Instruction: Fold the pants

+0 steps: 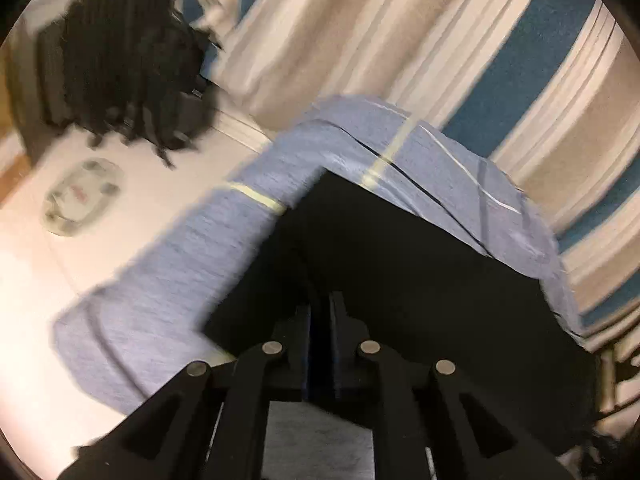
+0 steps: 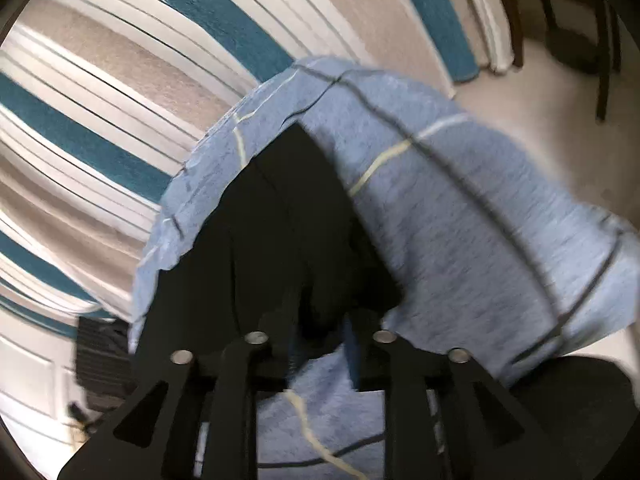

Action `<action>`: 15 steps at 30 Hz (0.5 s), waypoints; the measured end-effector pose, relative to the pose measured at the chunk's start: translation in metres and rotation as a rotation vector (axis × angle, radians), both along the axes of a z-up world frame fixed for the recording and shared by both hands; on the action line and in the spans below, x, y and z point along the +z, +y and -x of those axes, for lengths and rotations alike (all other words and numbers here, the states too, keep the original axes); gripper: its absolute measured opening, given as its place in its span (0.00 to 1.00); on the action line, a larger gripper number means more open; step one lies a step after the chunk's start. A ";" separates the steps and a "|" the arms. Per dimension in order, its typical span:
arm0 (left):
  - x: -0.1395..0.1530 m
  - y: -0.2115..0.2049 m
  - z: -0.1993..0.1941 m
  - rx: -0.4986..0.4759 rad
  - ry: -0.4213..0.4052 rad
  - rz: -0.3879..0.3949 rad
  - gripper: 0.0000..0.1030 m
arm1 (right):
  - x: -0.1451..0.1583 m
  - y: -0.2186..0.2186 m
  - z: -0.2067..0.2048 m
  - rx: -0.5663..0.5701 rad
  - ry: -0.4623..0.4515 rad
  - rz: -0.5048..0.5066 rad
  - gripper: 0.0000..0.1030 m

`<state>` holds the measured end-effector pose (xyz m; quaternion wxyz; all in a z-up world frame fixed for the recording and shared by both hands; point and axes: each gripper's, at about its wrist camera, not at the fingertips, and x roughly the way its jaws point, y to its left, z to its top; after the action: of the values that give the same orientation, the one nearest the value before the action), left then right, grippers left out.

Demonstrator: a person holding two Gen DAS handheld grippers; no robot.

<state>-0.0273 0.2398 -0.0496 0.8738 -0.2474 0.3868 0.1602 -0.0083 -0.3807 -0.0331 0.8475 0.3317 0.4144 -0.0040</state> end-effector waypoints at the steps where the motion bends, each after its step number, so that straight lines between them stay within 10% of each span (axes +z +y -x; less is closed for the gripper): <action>1: 0.004 0.003 0.004 0.026 -0.001 -0.022 0.12 | 0.006 -0.001 0.003 -0.019 -0.002 0.049 0.26; 6: 0.032 0.003 0.008 0.038 -0.062 -0.084 0.12 | 0.042 -0.001 0.010 -0.063 -0.082 0.261 0.28; 15: 0.046 -0.125 -0.065 -0.414 -0.135 -0.117 0.30 | 0.031 0.085 -0.072 0.280 -0.115 0.381 0.28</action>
<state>0.0375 0.1150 -0.0039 0.9249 -0.1217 0.3599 -0.0174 0.0637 -0.2961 -0.0023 0.9092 0.1048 0.3994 0.0543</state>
